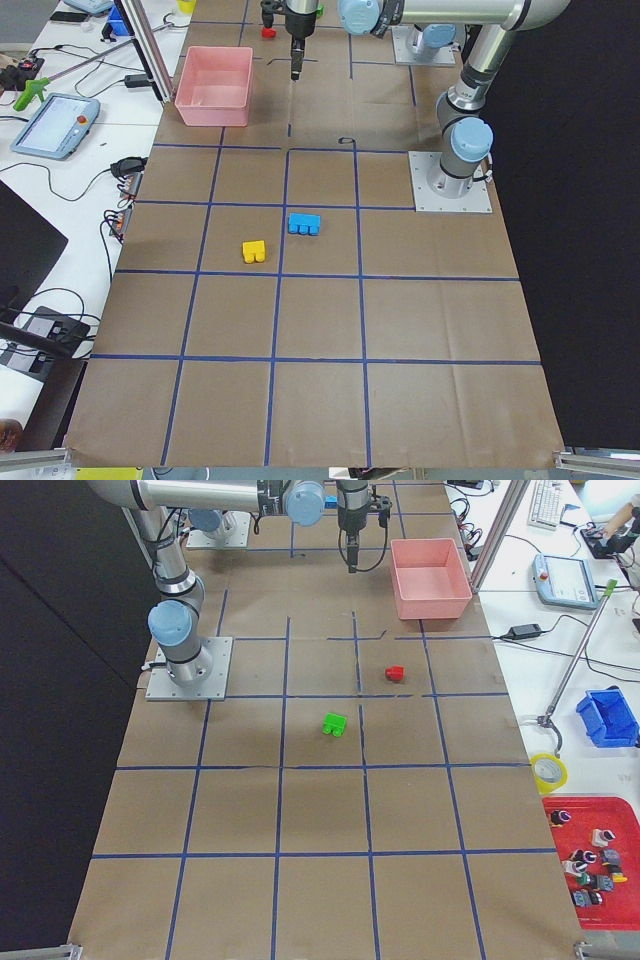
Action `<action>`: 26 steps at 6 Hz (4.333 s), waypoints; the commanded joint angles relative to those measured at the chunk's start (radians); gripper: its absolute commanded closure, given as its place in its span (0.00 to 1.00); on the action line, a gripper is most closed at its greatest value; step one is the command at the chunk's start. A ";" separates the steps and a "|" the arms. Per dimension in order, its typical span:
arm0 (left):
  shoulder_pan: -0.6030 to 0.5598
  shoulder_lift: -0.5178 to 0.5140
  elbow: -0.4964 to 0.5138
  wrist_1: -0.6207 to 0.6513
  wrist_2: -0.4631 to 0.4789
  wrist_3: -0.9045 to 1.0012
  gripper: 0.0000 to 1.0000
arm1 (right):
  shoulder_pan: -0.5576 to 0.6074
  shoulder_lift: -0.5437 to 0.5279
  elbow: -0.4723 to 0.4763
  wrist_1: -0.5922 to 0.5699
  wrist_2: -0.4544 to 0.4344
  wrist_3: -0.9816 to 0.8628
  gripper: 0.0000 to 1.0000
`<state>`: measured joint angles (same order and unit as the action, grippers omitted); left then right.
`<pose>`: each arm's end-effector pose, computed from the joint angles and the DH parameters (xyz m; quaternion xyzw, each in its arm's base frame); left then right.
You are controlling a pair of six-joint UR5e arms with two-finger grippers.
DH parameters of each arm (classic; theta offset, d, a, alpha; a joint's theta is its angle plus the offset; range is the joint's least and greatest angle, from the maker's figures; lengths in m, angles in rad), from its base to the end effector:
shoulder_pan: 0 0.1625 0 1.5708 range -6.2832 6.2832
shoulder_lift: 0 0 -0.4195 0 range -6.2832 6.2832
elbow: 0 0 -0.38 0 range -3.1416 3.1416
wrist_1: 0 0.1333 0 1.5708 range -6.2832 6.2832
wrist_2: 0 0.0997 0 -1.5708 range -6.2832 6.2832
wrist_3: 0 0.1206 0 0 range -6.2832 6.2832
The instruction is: Put all blocks into box
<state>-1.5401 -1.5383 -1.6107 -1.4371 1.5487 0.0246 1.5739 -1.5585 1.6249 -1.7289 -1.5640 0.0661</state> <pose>-0.1212 -0.4844 0.4719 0.0023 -0.9979 0.0634 0.0093 0.1357 -0.4942 0.4458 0.0313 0.9985 -0.0457 0.0050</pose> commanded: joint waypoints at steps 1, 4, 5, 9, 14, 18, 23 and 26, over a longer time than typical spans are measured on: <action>0.002 0.001 0.002 0.001 0.001 0.001 0.00 | 0.000 0.002 0.001 0.000 -0.004 0.000 0.00; 0.084 0.010 -0.001 -0.011 0.004 0.129 0.00 | 0.000 0.005 0.000 0.000 -0.004 0.000 0.00; 0.174 0.015 -0.011 -0.012 0.004 0.240 0.00 | 0.000 0.005 -0.002 0.000 -0.004 0.001 0.00; 0.526 0.006 -0.079 -0.045 0.008 0.719 0.01 | -0.157 -0.001 0.012 0.009 -0.045 -0.334 0.00; 0.592 -0.205 -0.136 0.158 0.002 0.683 0.01 | -0.499 -0.038 0.151 -0.018 -0.048 -0.433 0.00; 0.566 -0.352 -0.184 0.349 -0.025 0.487 0.01 | -0.564 0.018 0.412 -0.406 -0.035 -0.549 0.03; 0.572 -0.397 -0.403 0.656 -0.019 0.638 0.01 | -0.686 0.240 0.405 -0.623 -0.033 -0.605 0.00; 0.574 -0.392 -0.406 0.646 -0.018 0.675 0.01 | -0.684 0.271 0.415 -0.646 -0.028 -0.588 0.01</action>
<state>-0.9664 -1.9397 -2.0164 -0.7850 1.5278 0.6872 0.8897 -1.2926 2.0382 -2.3685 -1.5938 -0.5294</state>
